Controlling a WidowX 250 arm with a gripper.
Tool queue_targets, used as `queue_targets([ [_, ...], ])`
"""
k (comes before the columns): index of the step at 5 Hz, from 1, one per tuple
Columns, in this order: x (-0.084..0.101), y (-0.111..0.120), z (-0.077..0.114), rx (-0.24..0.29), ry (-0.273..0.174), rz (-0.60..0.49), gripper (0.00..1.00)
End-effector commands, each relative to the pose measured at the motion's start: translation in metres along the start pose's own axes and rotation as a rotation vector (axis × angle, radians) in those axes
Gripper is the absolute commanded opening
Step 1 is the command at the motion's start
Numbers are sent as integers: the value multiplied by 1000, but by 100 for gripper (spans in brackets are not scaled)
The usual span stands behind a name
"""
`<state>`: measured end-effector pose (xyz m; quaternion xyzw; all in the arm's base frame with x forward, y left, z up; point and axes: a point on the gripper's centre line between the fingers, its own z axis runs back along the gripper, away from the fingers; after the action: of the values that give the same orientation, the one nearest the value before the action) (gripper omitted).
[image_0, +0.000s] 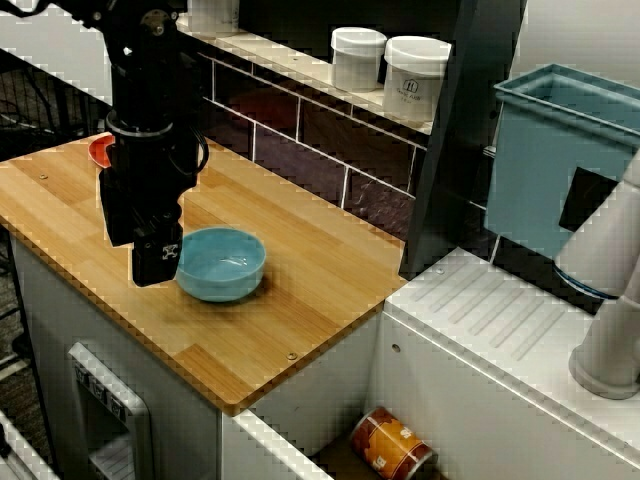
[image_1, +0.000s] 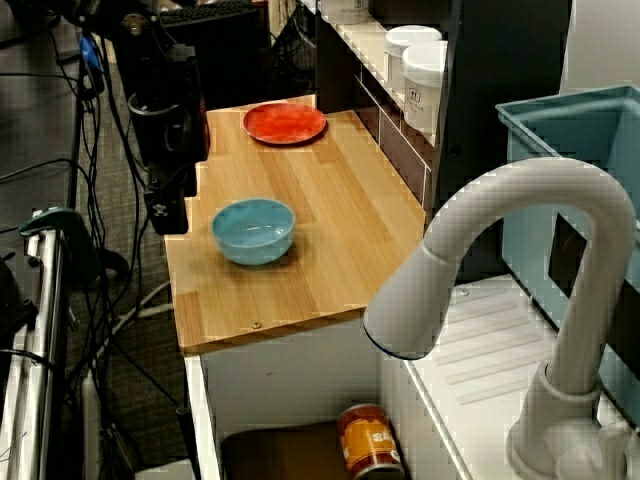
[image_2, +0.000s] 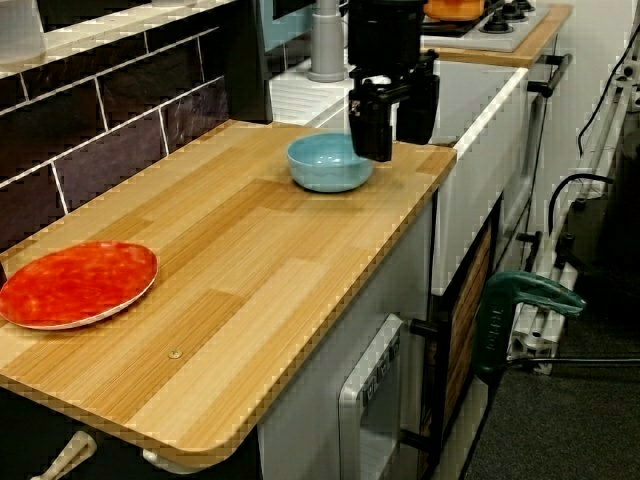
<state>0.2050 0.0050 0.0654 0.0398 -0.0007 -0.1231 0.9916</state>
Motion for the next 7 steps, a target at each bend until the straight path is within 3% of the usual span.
queue_targets([
  [1,2,-1,-1,4,-35,15,100],
  [5,20,7,-16,-3,-9,64,100],
  [7,41,13,-24,-12,12,98,100],
])
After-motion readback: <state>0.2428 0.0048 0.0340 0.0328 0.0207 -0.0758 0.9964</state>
